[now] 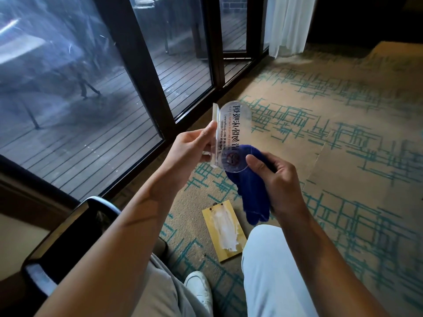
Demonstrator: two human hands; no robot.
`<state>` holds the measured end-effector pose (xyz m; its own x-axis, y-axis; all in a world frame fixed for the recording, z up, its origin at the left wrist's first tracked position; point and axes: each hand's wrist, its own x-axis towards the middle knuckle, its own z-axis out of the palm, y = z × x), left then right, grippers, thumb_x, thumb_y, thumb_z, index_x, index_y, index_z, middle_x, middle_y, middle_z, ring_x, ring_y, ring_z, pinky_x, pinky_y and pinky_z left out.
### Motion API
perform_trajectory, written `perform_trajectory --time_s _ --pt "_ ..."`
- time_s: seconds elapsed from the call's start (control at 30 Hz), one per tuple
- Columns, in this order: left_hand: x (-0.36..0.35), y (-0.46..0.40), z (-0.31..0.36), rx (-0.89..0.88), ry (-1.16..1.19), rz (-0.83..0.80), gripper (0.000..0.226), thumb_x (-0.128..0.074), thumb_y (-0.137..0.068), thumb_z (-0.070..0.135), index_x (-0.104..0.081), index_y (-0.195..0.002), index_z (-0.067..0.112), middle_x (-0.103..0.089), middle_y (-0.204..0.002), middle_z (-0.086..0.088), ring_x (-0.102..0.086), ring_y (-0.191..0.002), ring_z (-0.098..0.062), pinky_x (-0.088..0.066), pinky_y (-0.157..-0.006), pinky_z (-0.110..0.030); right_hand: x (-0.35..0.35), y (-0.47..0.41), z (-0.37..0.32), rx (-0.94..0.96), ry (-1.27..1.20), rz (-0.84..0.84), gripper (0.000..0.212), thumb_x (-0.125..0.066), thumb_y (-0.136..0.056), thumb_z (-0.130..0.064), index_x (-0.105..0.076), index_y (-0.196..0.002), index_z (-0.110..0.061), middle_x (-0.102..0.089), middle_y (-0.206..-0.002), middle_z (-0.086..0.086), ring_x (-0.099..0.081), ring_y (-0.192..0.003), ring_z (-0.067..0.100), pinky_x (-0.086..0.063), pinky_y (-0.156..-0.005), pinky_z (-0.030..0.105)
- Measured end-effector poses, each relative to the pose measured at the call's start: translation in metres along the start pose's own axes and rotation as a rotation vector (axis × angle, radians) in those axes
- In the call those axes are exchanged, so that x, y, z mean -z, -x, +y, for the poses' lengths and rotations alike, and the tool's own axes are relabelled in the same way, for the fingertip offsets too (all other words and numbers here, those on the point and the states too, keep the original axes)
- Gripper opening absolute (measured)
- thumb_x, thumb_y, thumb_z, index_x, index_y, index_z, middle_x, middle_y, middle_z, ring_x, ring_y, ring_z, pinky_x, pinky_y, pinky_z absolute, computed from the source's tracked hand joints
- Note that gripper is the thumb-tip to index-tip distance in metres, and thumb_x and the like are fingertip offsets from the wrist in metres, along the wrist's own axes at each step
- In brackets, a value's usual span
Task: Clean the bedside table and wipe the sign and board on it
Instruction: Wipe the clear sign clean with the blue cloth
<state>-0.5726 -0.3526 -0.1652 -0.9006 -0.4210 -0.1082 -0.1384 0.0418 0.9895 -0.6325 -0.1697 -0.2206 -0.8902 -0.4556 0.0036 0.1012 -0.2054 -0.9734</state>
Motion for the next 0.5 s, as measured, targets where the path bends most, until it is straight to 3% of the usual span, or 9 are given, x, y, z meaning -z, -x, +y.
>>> perform_trajectory --time_s 0.13,0.23,0.33,0.4,0.5 --pt "0.001 0.0 -0.002 -0.142 -0.164 -0.015 0.049 -0.042 -0.102 0.046 -0.072 -0.098 0.008 -0.067 -0.085 -0.024 -0.059 -0.067 -0.023 -0.047 -0.059 -0.031 0.003 -0.002 0.004 -0.035 -0.024 -0.012 0.023 -0.077 -0.08 -0.034 -0.076 -0.102 -0.026 -0.076 -0.101 0.01 -0.07 -0.09 0.043 -0.053 -0.081 0.068" --pt "-0.001 -0.007 -0.011 -0.214 -0.308 0.053 0.052 -0.037 -0.107 0.041 -0.064 -0.102 -0.003 -0.063 -0.074 -0.019 -0.052 -0.049 -0.011 -0.04 -0.046 -0.021 0.0 -0.002 0.004 -0.045 -0.025 -0.015 0.027 -0.076 -0.078 -0.034 -0.076 -0.102 -0.022 -0.076 -0.101 0.009 -0.07 -0.091 0.04 -0.055 -0.081 0.066" --pt "-0.003 -0.014 -0.017 -0.212 -0.369 0.1 0.06 -0.035 -0.102 0.052 -0.064 -0.102 0.0 -0.067 -0.08 -0.022 -0.06 -0.056 -0.021 -0.047 -0.046 -0.028 -0.004 -0.003 0.002 -0.037 -0.01 -0.004 0.023 -0.076 -0.083 -0.028 -0.076 -0.103 -0.017 -0.077 -0.098 0.009 -0.072 -0.089 0.035 -0.059 -0.079 0.058" --pt "-0.004 -0.022 -0.021 -0.192 -0.365 0.122 0.064 -0.033 -0.094 0.06 -0.064 -0.097 0.003 -0.07 -0.086 -0.02 -0.068 -0.07 -0.028 -0.053 -0.052 -0.034 -0.007 -0.004 0.001 -0.001 0.047 0.004 0.014 -0.072 -0.089 -0.02 -0.075 -0.101 -0.016 -0.078 -0.093 0.006 -0.073 -0.083 0.025 -0.06 -0.075 0.044" --pt "-0.009 -0.033 -0.026 -0.15 -0.347 0.138 0.064 -0.032 -0.089 0.067 -0.065 -0.088 0.011 -0.072 -0.089 -0.017 -0.071 -0.081 -0.035 -0.06 -0.063 -0.047 -0.006 -0.014 -0.001 0.05 0.163 -0.003 0.006 -0.069 -0.092 -0.019 -0.075 -0.095 -0.02 -0.077 -0.088 0.003 -0.069 -0.077 0.015 -0.057 -0.07 0.037"
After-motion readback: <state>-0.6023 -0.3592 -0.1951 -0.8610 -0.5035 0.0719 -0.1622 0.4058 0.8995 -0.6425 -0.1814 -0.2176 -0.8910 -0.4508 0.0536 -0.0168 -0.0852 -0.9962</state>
